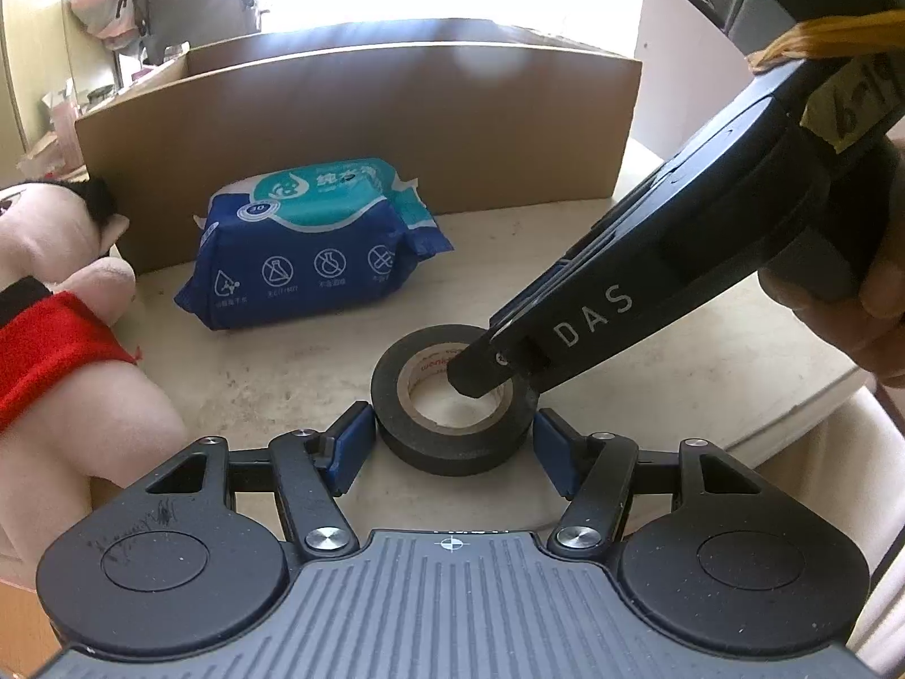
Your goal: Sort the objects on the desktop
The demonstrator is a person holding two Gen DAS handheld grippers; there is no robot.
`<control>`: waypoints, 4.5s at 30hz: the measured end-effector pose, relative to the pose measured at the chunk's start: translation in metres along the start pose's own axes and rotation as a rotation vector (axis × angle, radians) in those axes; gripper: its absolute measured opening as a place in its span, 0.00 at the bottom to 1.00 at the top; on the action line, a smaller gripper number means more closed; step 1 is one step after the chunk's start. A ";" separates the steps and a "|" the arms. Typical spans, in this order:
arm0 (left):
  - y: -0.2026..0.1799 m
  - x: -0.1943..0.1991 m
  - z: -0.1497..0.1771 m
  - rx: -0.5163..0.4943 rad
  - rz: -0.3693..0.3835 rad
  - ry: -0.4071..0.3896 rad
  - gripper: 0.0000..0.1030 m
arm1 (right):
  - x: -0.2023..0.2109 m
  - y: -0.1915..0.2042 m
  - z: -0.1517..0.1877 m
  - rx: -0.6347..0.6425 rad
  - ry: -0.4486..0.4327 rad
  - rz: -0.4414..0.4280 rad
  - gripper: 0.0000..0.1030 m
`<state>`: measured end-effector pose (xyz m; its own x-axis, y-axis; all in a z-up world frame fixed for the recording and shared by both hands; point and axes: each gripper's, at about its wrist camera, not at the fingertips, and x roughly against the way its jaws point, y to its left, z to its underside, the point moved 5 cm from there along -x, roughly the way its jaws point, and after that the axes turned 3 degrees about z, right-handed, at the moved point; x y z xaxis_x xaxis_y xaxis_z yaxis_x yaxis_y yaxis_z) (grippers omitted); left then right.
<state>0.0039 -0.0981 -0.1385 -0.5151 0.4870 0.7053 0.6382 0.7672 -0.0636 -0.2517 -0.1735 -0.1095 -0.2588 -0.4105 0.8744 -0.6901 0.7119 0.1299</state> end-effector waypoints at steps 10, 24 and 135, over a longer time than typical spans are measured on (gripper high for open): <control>-0.002 0.001 0.001 0.000 -0.006 -0.015 0.60 | -0.001 0.005 0.001 0.032 -0.019 0.024 0.24; 0.000 0.005 -0.009 0.007 -0.014 -0.024 0.60 | 0.007 0.003 -0.002 0.003 -0.044 0.032 0.20; 0.056 -0.135 -0.232 0.121 0.449 0.210 0.73 | -0.036 -0.192 -0.174 0.107 0.364 0.169 0.17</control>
<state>0.2425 -0.2177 -0.0736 -0.0714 0.6951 0.7154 0.6933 0.5503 -0.4654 0.0077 -0.1964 -0.0849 -0.1316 -0.0514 0.9900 -0.7297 0.6809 -0.0617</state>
